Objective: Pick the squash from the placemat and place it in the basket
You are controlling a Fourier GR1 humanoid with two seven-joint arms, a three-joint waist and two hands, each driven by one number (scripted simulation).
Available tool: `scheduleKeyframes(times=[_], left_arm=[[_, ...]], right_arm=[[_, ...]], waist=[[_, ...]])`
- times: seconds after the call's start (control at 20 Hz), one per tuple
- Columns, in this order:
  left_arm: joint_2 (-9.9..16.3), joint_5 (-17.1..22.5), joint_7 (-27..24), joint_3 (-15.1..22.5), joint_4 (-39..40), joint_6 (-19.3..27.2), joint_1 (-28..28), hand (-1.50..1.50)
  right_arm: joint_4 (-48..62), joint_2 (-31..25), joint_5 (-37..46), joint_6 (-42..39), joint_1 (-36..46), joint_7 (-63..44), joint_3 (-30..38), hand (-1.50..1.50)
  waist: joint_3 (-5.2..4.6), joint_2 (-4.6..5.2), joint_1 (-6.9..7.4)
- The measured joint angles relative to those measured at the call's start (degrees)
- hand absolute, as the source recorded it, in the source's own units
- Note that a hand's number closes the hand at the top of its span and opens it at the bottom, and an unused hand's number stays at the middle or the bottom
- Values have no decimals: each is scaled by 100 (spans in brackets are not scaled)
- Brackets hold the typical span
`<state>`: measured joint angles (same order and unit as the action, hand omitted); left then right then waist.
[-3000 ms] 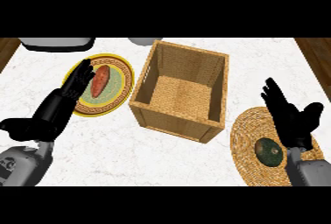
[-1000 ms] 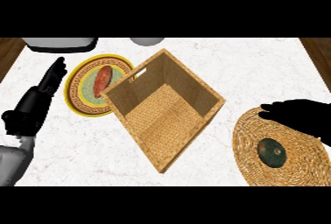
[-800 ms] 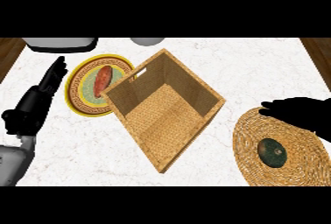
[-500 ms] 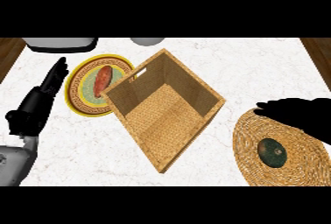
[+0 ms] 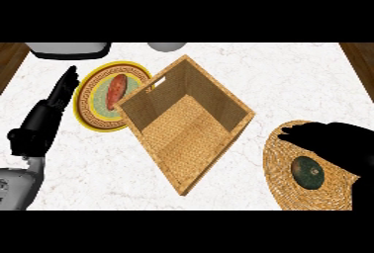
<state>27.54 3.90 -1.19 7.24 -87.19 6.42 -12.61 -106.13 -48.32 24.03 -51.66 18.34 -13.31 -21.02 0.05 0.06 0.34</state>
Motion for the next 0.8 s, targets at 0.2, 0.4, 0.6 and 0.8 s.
scheduleKeyframes(times=[0.2,0.4,0.6,0.8], left_arm=[[-73,-73,72,-135,-26,-123,-24,0],[-216,-211,29,-245,-84,-194,62,0],[-295,-277,-82,-396,14,-352,104,0],[-413,-419,27,-474,-98,-428,109,0]], right_arm=[[453,187,722,286,-81,468,-189,-150],[682,324,1261,514,-241,858,-182,-150],[1033,419,1747,937,-411,1381,-144,-150],[1258,598,2129,1159,-459,1766,-49,-150]], waist=[[-1,0,-3],[-2,-3,-16],[-3,-3,-21],[-2,-5,-23]])
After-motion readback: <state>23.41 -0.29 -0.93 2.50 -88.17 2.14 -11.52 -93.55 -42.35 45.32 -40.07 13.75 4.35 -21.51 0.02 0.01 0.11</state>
